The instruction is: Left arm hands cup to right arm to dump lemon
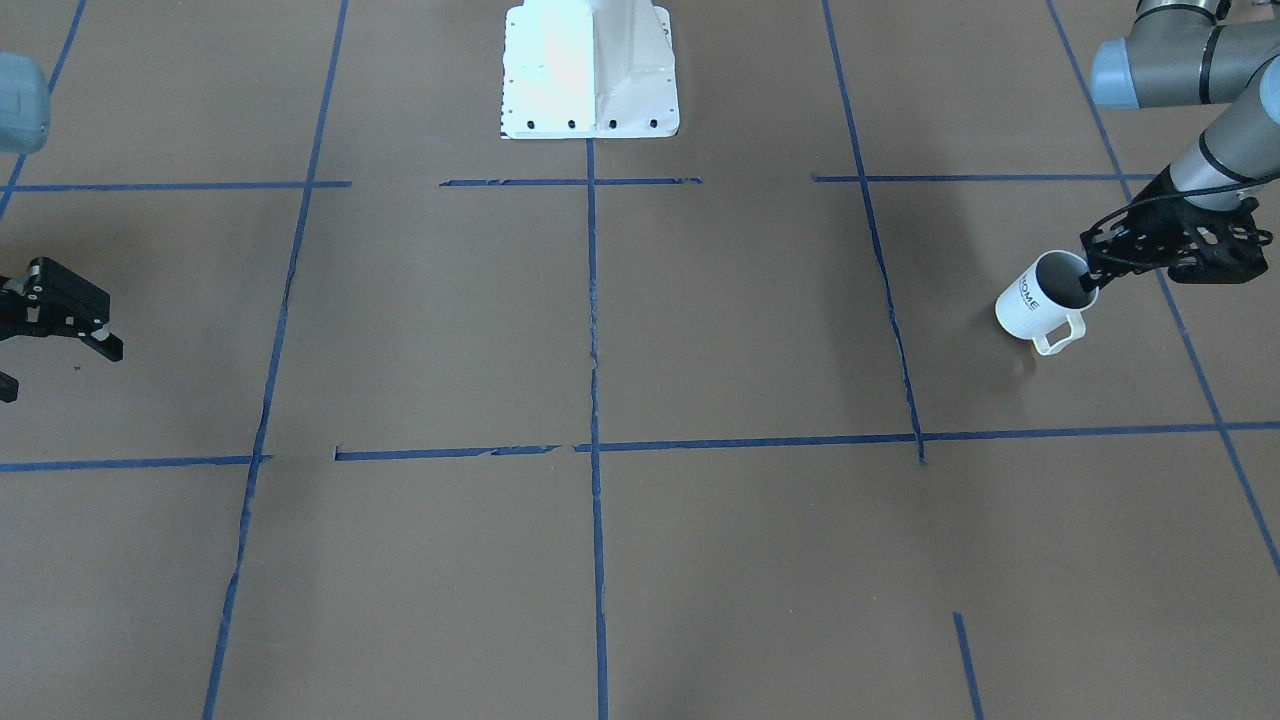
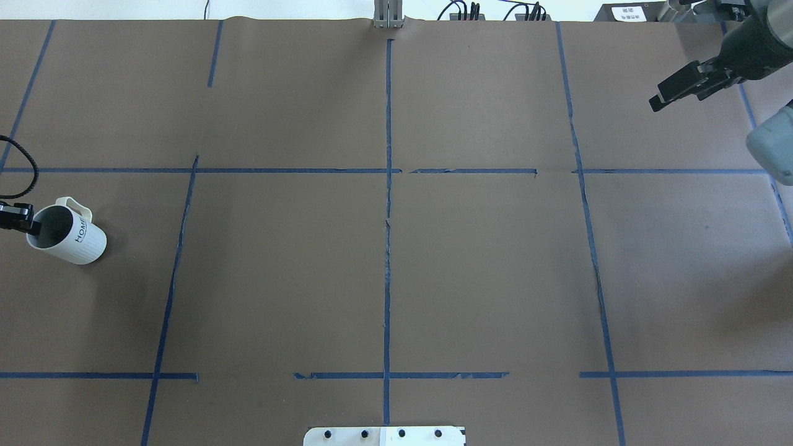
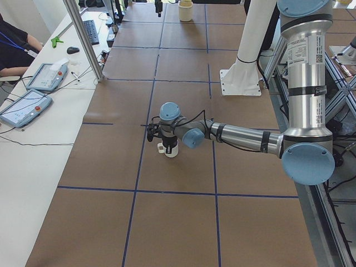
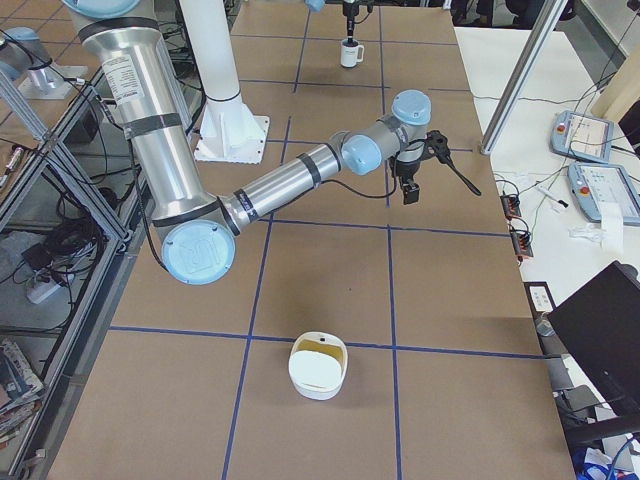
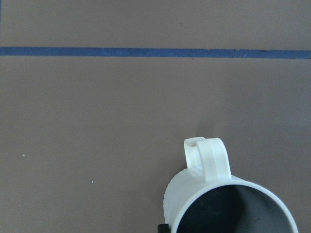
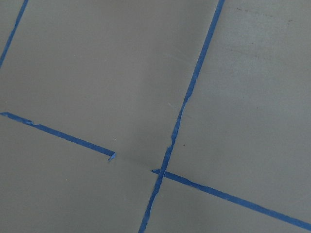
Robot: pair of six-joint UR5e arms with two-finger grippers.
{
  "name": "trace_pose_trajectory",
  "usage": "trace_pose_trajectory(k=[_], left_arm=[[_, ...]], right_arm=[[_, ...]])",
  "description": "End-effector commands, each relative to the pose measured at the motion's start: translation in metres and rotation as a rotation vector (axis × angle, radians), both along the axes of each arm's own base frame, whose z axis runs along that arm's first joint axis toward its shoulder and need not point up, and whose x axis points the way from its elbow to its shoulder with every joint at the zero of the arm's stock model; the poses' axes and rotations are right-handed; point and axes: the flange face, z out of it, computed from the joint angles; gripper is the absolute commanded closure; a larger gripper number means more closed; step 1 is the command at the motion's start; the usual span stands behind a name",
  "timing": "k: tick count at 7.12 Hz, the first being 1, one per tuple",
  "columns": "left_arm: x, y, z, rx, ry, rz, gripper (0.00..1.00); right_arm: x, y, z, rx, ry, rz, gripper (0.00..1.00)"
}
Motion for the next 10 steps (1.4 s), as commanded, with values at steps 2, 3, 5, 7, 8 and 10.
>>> trace_pose_trajectory(k=[2,3,5,7,8,10], left_arm=[[0.004,0.001,-0.007,0.008,0.010,0.012,0.00],[0.003,0.002,-0.012,0.018,0.016,0.020,0.00],[-0.029,-0.002,-0.001,0.096,0.001,0.126,0.00],[-0.128,-0.015,0.023,0.131,-0.082,0.181,0.00],[-0.177,-0.013,0.034,0.097,-0.105,0.184,0.00],[-0.230,0.004,0.053,0.053,-0.110,0.166,0.00]], right_arm=[[0.005,0.009,0.012,-0.001,0.005,-0.006,0.00],[0.010,0.016,0.021,0.004,0.013,-0.016,0.00],[0.050,0.034,0.060,-0.030,0.040,0.016,0.00],[0.095,0.053,0.107,-0.011,0.080,-0.003,0.00],[0.119,0.067,0.132,-0.009,0.099,-0.006,0.00],[0.154,0.095,0.176,-0.073,0.123,0.009,0.00]])
